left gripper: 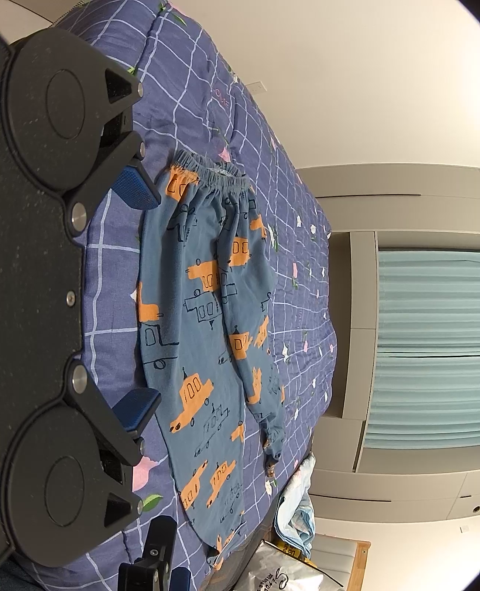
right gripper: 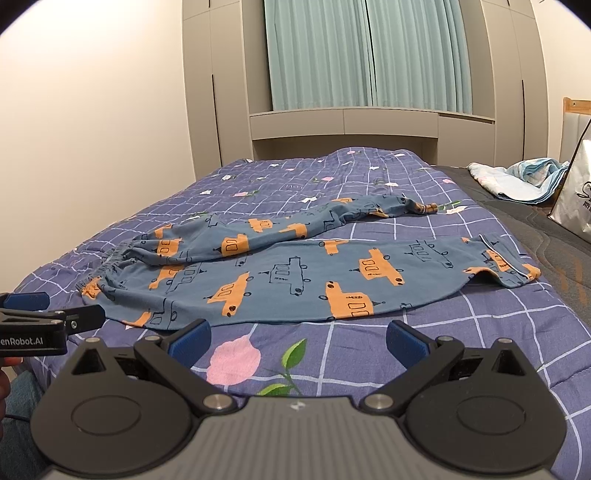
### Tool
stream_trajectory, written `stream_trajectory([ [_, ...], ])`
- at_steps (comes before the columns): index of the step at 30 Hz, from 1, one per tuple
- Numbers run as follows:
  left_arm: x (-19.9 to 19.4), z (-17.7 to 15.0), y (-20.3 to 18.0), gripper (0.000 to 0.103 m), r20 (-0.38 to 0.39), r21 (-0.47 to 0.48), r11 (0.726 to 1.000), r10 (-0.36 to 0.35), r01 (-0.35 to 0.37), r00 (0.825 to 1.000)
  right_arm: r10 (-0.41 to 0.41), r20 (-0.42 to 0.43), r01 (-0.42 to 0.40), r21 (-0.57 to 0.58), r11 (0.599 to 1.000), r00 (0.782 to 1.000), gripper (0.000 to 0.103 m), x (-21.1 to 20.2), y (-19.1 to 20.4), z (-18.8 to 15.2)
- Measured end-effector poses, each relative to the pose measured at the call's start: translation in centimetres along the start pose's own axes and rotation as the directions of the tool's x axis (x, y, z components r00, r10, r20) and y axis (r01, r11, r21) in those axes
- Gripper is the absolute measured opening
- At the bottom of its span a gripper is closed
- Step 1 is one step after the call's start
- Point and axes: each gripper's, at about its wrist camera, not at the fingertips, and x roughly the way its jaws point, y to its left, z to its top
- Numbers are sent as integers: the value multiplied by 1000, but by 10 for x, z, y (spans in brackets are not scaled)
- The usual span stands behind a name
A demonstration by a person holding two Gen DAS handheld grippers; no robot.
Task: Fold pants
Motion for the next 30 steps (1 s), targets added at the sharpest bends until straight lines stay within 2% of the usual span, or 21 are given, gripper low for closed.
stream_trajectory([
  [11,3,-2,0,103,-16,-2,1000,4,-4,1000,2,-18,-2,-1,1000,1000,103,2,1,-1],
  [17,12,-1,0,103,-56,-11,1000,5,-6,998,8,-41,-8,-5,1000,999,103,7,1,2],
  [30,43,27,11,103,-104,-38,999,-5,1,995,52,-102,-53,-16,998,993,103,37,-1,27],
])
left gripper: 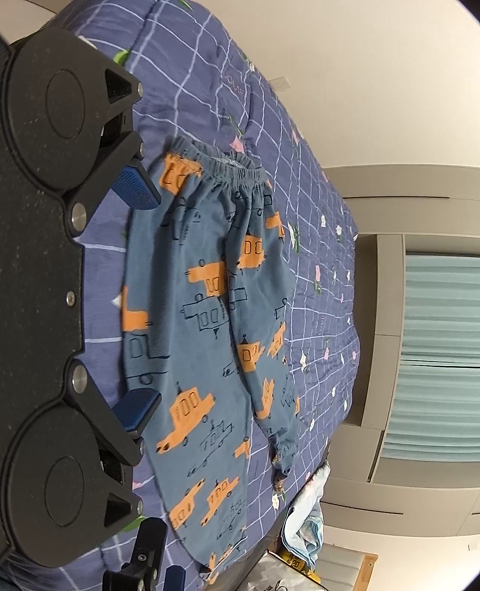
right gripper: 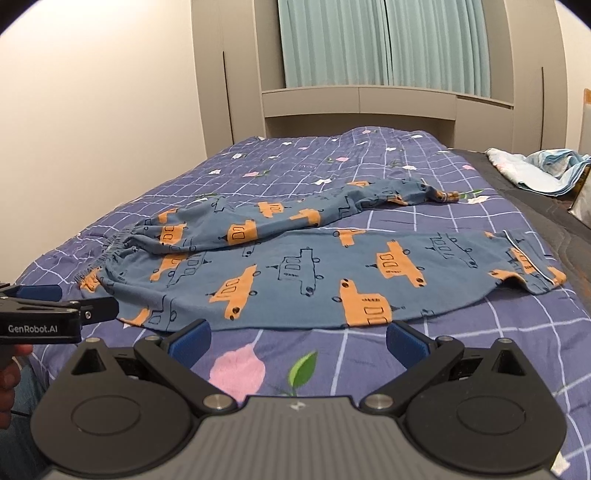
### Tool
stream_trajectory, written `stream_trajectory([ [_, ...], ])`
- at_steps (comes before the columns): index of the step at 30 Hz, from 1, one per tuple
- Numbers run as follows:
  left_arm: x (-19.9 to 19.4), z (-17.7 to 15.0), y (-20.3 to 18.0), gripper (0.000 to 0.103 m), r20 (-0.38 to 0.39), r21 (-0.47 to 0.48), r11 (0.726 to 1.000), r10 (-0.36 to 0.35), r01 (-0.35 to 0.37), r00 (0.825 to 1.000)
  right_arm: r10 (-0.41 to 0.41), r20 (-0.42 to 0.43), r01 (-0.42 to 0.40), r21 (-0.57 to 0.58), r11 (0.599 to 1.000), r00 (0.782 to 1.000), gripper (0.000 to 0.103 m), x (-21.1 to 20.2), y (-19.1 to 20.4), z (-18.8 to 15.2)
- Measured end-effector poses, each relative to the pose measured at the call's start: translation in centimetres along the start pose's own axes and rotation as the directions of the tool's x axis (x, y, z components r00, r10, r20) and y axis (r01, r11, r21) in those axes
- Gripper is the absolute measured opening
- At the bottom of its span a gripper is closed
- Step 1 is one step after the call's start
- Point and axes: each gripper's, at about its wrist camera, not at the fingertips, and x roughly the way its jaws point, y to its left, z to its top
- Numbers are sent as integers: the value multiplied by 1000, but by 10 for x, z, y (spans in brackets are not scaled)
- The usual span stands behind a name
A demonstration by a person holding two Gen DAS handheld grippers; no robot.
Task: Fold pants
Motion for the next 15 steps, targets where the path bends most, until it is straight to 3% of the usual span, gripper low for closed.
stream_trajectory([
  [15,88,122,74,103,-12,8,985,170,-170,985,8,-11,-10,-160,987,1000,103,64,-9,91],
])
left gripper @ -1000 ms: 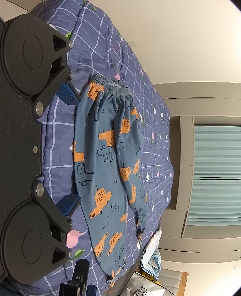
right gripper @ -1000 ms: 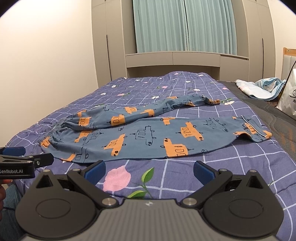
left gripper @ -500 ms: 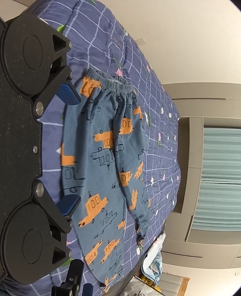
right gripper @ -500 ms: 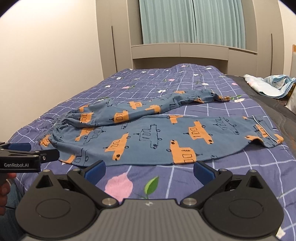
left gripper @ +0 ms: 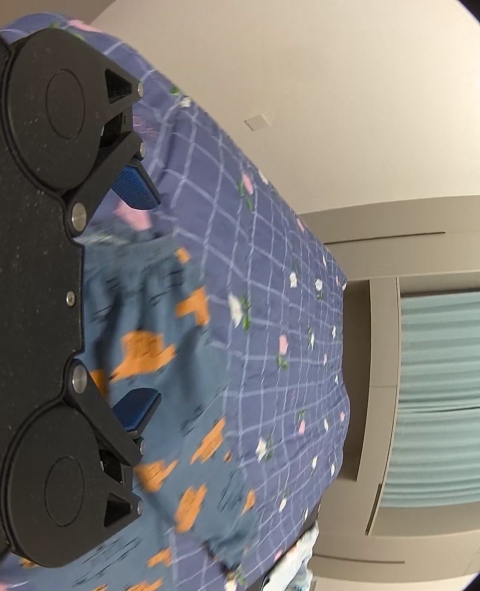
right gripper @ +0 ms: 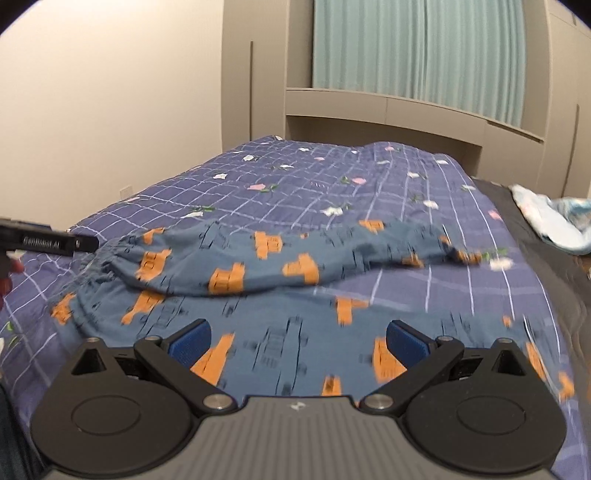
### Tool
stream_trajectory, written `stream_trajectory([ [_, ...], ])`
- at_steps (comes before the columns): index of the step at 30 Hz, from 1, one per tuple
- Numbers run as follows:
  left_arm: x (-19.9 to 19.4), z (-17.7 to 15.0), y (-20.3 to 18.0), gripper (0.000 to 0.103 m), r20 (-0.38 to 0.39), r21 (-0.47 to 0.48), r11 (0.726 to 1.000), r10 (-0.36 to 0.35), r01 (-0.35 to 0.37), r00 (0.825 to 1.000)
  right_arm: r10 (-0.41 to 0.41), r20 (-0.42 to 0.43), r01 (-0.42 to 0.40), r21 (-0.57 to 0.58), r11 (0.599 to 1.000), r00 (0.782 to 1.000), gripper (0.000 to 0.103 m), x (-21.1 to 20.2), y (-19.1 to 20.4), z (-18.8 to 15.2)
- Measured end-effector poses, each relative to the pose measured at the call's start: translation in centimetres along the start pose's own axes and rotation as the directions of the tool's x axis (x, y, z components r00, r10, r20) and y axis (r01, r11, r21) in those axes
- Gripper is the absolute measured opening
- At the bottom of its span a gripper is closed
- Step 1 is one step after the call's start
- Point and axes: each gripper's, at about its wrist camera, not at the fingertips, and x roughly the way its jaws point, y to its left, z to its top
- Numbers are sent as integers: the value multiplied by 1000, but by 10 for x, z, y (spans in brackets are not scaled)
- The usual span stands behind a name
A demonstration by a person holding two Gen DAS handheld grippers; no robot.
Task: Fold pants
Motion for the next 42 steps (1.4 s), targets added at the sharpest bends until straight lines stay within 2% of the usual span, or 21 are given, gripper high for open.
stream_trajectory([
  [7,63,45,20,103,9,39,999,-3,2,1000,39,-13,-40,-78,996,999,103,62,-13,51],
  [11,104,57,30,103,2,73,996,-55,55,998,90,-15,-91,-184,979,996,103,111,-22,80],
  [14,135,63,34,103,-10,122,988,-95,95,995,183,-61,-192,-248,949,981,103,159,-32,102],
  [16,155,66,37,103,-23,158,978,-133,135,991,275,-115,-295,-232,927,955,103,190,-39,116],
  [18,172,69,40,103,-51,200,957,-203,209,978,328,-172,-362,-228,904,929,103,222,-43,126],
  [21,188,72,49,103,-95,217,923,-305,319,948,342,-233,-398,-272,876,910,103,262,-43,132],
  [23,195,70,55,102,-114,216,908,-341,359,933,360,-271,-433,-293,852,893,103,283,-42,133],
  [27,211,63,66,102,-193,190,873,-415,449,889,408,-343,-507,-282,814,846,101,310,-41,133],
  [28,215,61,67,102,-217,178,867,-428,466,877,411,-361,-517,-273,811,837,96,317,-40,132],
  [29,220,59,69,99,-243,164,861,-437,481,866,412,-379,-523,-265,810,829,93,322,-41,131],
  [31,227,57,70,92,-289,129,850,-461,511,839,393,-405,-516,-261,816,826,82,333,-40,130],
  [33,232,54,72,84,-328,90,841,-481,533,813,392,-422,-522,-254,814,817,78,338,-40,127],
  [34,234,53,73,76,-341,72,837,-490,542,803,391,-424,-522,-254,814,817,72,338,-41,126],
  [35,235,52,74,61,-357,57,835,-495,548,792,383,-424,-515,-256,818,820,68,339,-42,126],
  [37,239,50,73,40,-386,42,836,-492,548,780,372,-418,-499,-252,829,829,55,339,-44,126],
  [38,238,49,72,34,-389,32,834,-498,551,775,368,-417,-494,-249,833,831,50,340,-43,127],
  [39,236,50,71,30,-391,22,831,-505,557,769,367,-419,-493,-248,834,831,40,340,-43,127],
  [40,235,50,69,19,-394,20,826,-511,563,764,365,-421,-494,-252,832,830,30,339,-41,127],
  [41,232,50,67,8,-397,25,823,-513,568,761,361,-428,-494,-258,830,829,26,337,-39,126],
  [42,228,50,63,6,-395,41,829,-499,558,771,351,-434,-490,-268,829,830,19,335,-36,126],
])
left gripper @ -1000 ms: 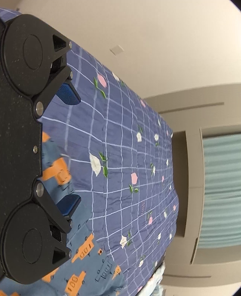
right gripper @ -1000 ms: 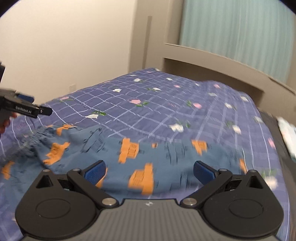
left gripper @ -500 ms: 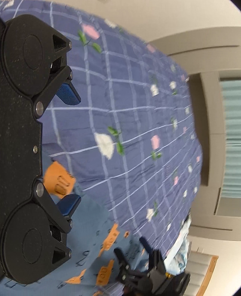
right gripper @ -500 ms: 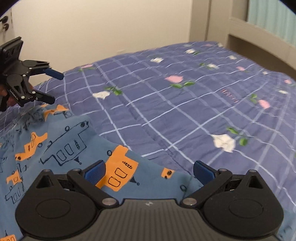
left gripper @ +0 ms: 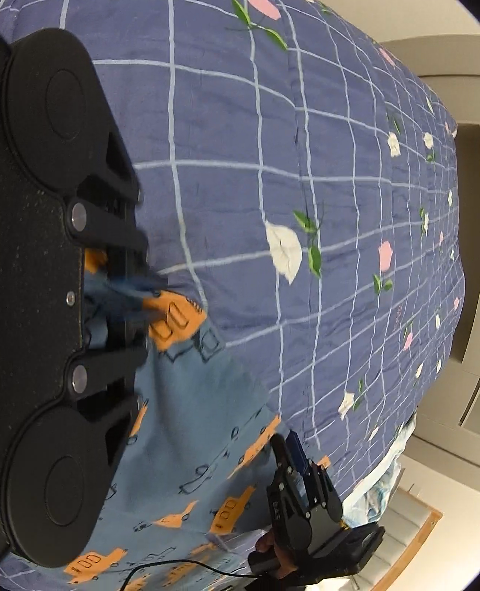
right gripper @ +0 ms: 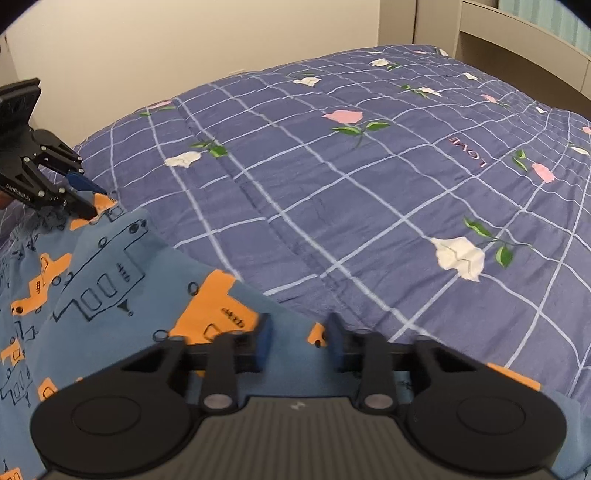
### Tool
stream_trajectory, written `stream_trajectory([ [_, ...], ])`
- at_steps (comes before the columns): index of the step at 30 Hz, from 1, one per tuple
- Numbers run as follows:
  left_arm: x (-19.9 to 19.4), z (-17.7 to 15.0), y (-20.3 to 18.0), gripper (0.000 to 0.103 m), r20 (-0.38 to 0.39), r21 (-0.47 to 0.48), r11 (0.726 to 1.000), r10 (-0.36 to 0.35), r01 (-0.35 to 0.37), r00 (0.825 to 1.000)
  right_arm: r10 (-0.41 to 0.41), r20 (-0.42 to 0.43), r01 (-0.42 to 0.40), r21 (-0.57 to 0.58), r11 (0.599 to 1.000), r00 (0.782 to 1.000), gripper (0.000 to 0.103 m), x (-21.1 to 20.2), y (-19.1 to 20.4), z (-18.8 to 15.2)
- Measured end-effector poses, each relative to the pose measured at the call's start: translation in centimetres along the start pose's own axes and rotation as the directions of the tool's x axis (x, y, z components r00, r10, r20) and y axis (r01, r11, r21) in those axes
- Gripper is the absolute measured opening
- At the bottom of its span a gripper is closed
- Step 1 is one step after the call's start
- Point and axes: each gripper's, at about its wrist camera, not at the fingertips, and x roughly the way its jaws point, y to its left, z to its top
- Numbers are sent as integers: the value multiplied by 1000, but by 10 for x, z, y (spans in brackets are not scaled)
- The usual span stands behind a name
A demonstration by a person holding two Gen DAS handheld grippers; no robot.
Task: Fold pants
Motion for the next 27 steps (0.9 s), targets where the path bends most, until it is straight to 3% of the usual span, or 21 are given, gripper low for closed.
stream_trajectory([
  [1,-1,0,-4,3,2,8,1000,22,-22,1000,-10,-3,9,-11,1000,1000,8,-1,4,1],
  [4,-10,4,-14,2,32,-3,996,93,-93,995,-45,10,45,-9,999,999,2,-7,11,4],
  [8,-30,9,-26,1,122,-17,984,177,-176,977,-102,89,102,3,995,991,2,-25,18,12],
  [10,-36,10,-27,1,150,-29,973,230,-229,961,-134,120,133,14,991,984,1,-31,19,18],
  [13,-36,10,-24,1,160,-52,966,259,-254,953,-156,151,150,52,987,976,2,-36,15,23],
  [16,-43,5,-27,1,201,-61,966,259,-252,945,-174,183,166,58,984,967,1,-43,19,20],
  [20,-72,-11,-43,1,323,-17,974,220,-227,920,-189,253,172,88,981,949,1,-73,28,5],
  [27,-123,-50,-93,1,454,116,973,126,-199,882,-223,374,191,121,974,900,1,-149,73,-50],
])
